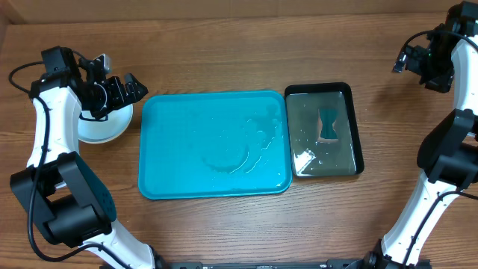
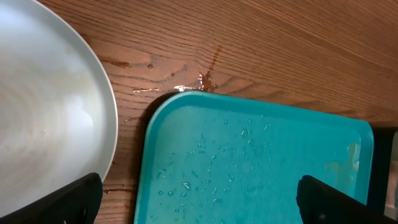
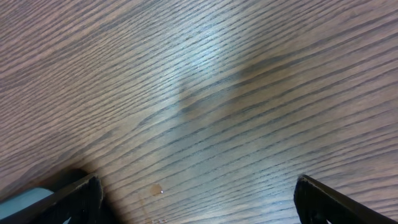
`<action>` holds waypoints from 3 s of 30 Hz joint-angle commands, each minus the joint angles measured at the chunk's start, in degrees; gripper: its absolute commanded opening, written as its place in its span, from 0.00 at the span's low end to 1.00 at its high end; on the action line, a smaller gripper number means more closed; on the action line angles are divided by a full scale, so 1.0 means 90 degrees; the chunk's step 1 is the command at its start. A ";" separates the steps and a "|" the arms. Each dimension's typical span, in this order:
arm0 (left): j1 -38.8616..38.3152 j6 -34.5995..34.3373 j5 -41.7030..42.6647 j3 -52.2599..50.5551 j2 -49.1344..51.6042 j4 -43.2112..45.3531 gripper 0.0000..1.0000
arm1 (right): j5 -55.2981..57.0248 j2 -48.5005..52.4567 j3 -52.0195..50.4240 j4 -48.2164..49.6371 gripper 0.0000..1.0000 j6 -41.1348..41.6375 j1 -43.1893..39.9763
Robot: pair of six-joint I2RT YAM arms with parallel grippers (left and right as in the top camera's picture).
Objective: Clean dirty plates on tray and stack at the side
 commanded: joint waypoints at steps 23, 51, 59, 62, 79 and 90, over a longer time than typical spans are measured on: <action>-0.0012 0.0165 0.0121 -0.0039 -0.0002 -0.0019 1.00 | -0.0002 -0.1071 0.0129 0.0017 1.00 0.0010 0.0656; -0.0012 0.0165 0.0121 -0.0041 -0.0002 -0.0019 1.00 | -0.0002 -0.5003 0.0129 0.0007 1.00 0.0010 0.2671; -0.0012 0.0165 0.0119 -0.0041 -0.0002 -0.0019 1.00 | -0.0002 -0.6331 0.0129 -0.0022 1.00 0.0010 0.2671; -0.0015 0.0165 0.0119 -0.0039 -0.0002 -0.0019 1.00 | -0.0002 -0.6827 0.0129 -0.0044 1.00 0.0010 0.2674; -0.0012 0.0165 0.0119 -0.0039 -0.0002 -0.0019 1.00 | -0.0002 -0.8672 0.0119 -0.1508 1.00 0.0005 0.2679; -0.0017 0.0165 0.0121 -0.0041 -0.0002 -0.0019 1.00 | 0.0044 -1.0081 -0.2171 0.0255 1.00 -0.0087 0.2679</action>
